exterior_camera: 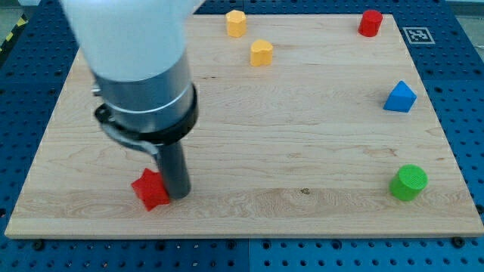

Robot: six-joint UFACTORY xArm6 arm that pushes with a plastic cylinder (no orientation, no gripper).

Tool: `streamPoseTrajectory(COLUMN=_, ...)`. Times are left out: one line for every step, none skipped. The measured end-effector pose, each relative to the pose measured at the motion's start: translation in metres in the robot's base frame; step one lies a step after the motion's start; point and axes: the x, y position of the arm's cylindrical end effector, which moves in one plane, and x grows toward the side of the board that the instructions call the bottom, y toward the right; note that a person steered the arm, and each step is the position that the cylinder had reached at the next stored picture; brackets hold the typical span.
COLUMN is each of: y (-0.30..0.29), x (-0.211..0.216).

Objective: Push the red star below the green star

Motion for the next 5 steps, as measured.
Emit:
streamPoseTrajectory(y=-0.025, x=0.012)
streamPoseTrajectory(y=-0.042, x=0.019)
streamPoseTrajectory(y=-0.043, x=0.019)
streamPoseTrajectory(y=-0.039, x=0.018)
streamPoseTrajectory(y=0.004, x=-0.012)
